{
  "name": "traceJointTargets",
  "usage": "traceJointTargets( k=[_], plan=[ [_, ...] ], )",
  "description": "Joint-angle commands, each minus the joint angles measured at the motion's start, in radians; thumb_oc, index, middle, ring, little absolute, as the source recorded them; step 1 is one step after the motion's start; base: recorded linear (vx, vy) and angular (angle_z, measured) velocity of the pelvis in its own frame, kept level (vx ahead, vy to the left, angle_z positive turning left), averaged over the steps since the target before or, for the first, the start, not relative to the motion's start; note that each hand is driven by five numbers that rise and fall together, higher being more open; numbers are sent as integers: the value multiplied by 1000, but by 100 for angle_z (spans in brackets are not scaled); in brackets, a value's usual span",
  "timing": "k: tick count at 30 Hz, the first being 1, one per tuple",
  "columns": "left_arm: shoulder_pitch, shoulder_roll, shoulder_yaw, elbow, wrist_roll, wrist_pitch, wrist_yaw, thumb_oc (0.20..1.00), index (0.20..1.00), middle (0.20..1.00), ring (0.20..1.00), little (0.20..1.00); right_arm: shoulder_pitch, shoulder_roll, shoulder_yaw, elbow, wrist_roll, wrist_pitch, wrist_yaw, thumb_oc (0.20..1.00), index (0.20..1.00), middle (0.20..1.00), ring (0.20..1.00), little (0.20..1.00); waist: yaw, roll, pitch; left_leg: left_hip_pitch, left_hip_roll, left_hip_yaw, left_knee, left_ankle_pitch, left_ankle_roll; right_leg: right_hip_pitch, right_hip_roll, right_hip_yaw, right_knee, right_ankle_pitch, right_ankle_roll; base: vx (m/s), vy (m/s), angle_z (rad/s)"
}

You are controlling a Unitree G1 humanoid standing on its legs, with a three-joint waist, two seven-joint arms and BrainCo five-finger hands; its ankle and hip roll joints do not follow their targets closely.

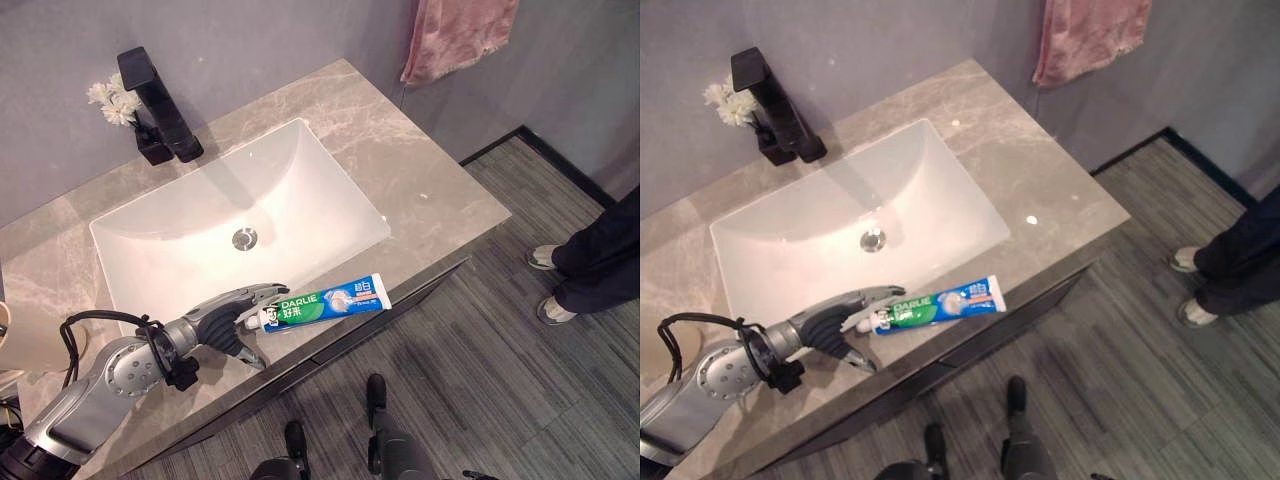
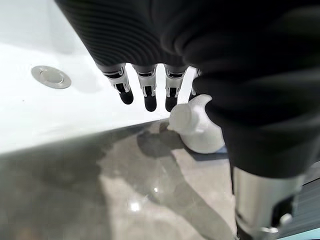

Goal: Put brush and paste in cup on sink, flatten towel.

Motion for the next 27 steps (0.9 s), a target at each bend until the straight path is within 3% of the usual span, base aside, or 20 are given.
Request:
traceJointTargets(
  k=[1, 25, 26, 27],
  plan=[
    [1, -8, 29, -60, -10, -28, 12, 1000, 1000, 1000, 1000, 1000, 13, 16, 36, 18, 11, 4, -7, 1000, 1000, 1000, 1000, 1000, -11, -11, -35, -141, 67, -95, 5, 51, -12, 73, -50, 34, 8, -142, 72, 0, 0, 0],
    [-41, -63, -86, 37, 16, -27, 22, 1000, 1000, 1000, 1000, 1000, -9, 31, 49, 11, 33, 3, -23, 1000, 1000, 1000, 1000, 1000, -18, -12, -34, -146, 74, -87, 8, 53, -14, 61, -44, 50, 9, -145, 64, 0, 0, 0],
    [-41, -70, -94, 45, 11, -25, 22, 708, 708, 708, 708, 708, -13, 33, 49, 11, 33, 3, -26, 1000, 1000, 1000, 1000, 1000, -19, -12, -35, -145, 75, -84, 8, 53, -14, 59, -43, 51, 9, -145, 63, 0, 0, 0],
    [-40, -73, -97, 46, 8, -23, 19, 580, 580, 580, 580, 580, -13, 34, 51, 11, 32, 1, -28, 1000, 1000, 1000, 1000, 1000, -19, -12, -36, -144, 76, -84, 8, 52, -14, 59, -42, 53, 8, -145, 62, 0, 0, 0]
  ],
)
